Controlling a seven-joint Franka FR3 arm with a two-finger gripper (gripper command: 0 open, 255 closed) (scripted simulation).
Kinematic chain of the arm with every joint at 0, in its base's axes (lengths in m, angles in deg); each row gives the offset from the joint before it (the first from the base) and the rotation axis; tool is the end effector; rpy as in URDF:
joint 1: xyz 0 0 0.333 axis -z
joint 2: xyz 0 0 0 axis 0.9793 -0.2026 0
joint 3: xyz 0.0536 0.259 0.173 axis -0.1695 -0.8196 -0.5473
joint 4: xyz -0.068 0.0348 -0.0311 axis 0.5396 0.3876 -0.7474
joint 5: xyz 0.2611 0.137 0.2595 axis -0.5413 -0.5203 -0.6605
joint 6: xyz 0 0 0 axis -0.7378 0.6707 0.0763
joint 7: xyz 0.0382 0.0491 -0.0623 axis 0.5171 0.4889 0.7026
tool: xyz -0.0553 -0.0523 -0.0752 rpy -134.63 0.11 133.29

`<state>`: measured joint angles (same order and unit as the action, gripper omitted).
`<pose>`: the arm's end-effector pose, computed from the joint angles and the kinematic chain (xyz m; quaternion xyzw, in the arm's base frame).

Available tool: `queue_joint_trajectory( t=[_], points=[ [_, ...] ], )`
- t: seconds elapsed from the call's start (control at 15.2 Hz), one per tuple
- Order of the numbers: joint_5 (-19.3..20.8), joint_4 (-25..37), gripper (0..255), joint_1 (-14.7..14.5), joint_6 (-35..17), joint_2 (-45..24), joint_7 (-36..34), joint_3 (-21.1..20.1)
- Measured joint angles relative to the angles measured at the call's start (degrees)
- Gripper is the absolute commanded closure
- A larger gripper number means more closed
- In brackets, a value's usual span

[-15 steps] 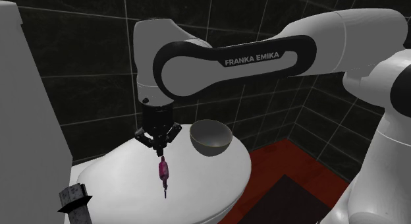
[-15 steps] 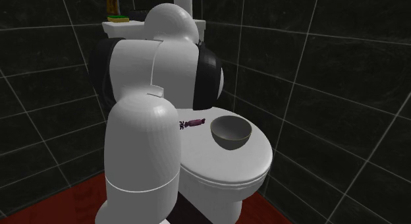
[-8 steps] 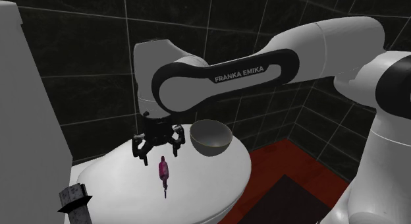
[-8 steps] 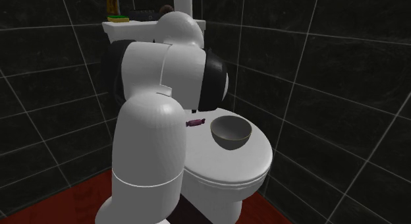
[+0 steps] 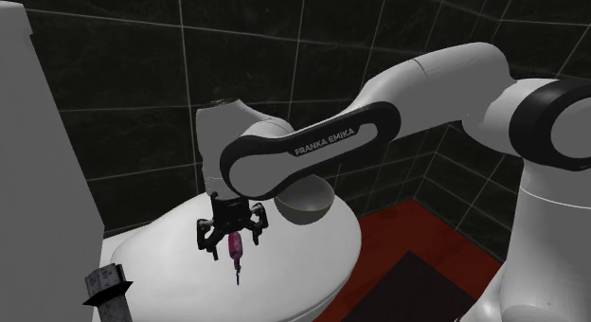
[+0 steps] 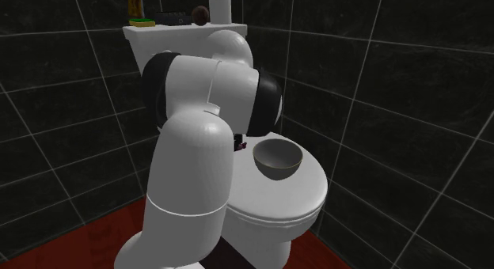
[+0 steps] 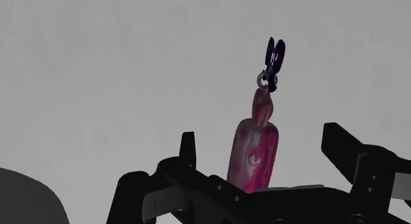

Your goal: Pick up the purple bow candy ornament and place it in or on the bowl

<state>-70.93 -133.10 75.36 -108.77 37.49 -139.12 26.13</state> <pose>0.4879 0.3661 0.3718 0.9908 -0.1099 -0.0752 0.0233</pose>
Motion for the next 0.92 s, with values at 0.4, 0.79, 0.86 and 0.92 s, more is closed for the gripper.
queue_joint_trajectory(
  t=[0.4, 0.79, 0.86, 0.92],
  points=[
    [0.7, -2.4, 0, -0.2, -3.1, -1.0, -0.5, 0.3],
    [0.7, -2.4, 255, -0.2, -3.4, -0.9, -0.5, 0.3],
    [0.7, -2.2, 255, -0.3, -3.5, -0.8, -0.5, 0.2],
    [0.7, -2.2, 255, -0.3, -3.4, -0.8, -0.5, 0.2]
  ],
)
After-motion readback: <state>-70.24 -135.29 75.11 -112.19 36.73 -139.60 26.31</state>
